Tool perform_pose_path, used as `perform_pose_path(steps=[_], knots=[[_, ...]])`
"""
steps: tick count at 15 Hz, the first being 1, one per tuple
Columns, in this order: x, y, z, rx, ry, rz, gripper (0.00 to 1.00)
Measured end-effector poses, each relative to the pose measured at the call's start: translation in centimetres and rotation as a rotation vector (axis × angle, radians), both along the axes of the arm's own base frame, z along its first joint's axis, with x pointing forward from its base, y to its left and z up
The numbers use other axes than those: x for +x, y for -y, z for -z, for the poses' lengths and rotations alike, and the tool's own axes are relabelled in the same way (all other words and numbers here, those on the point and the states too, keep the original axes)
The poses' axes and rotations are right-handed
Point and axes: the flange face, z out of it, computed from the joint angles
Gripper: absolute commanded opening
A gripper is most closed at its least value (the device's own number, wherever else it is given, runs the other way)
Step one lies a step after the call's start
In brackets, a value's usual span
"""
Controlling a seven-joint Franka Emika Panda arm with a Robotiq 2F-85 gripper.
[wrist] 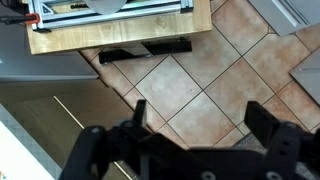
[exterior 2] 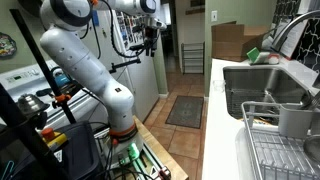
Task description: Move the spoon to the top part of the utensil drying rack
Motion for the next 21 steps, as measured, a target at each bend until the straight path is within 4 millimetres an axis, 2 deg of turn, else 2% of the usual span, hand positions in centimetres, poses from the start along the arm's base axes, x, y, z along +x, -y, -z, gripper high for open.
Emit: perform_pose_path(steps=[5, 7, 9, 12, 16, 17, 18, 21], knots=[[0.0, 0.0, 0.0, 0.000, 0.000, 0.000, 1.00], [0.5, 1.3, 0.2, -0.006, -0.013, 0.046, 1.00], [1.8, 5.8, 1.0, 0.003, -0.045, 0.151, 1.00], [2.8, 14.8, 1.8, 0.044, -0.073, 0.345, 1.00], [0.8, 26.4, 1.3, 0.121, -0.069, 0.601, 1.00], [0.1, 28.3, 1.1, 0.139, -0.060, 0.643, 1.00], [-0.4, 29.3, 1.0, 0.150, -0.054, 0.666, 1.00], [-0.7, 29.1, 0.9, 0.150, -0.049, 0.665, 1.00]])
